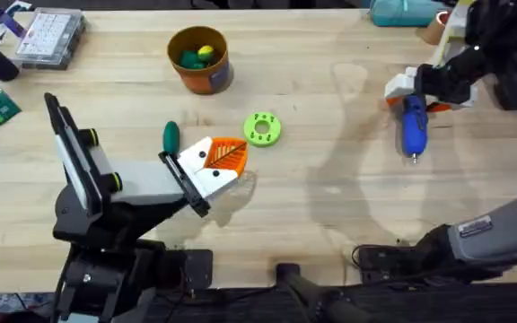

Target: Pick up the gripper from the table and insert it into the empty holder that is missing its gripper. Then pick up a screw, insert it into the mounting hole, and use the screwdriver to tighten it. Finally, clean up the table by picking up the vegetable and placing it into the bucket.

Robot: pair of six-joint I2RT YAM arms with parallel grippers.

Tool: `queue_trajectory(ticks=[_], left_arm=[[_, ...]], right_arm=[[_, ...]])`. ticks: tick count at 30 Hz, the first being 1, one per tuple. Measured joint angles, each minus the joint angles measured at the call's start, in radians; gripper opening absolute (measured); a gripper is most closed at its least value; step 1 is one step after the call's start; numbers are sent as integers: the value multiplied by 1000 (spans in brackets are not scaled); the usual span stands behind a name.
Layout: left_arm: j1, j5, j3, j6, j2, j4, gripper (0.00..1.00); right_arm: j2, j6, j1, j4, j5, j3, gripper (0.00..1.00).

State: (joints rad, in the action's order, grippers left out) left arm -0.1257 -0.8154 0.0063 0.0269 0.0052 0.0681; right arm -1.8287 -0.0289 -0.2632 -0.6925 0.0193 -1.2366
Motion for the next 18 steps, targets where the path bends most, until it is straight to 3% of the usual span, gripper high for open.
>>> queue_trajectory(ticks=[13, 14, 18], left_arm=[[0, 0, 0, 0, 0, 0, 17], [0, 0, 0, 0, 0, 0, 17], [0, 0, 0, 0, 0, 0, 17]], right_arm=[[-39, -1, 10, -7, -29, -20, 958], [-39, -5, 10, -7, -33, -21, 886], [-43, -6, 5, 7, -47, -23, 269]])
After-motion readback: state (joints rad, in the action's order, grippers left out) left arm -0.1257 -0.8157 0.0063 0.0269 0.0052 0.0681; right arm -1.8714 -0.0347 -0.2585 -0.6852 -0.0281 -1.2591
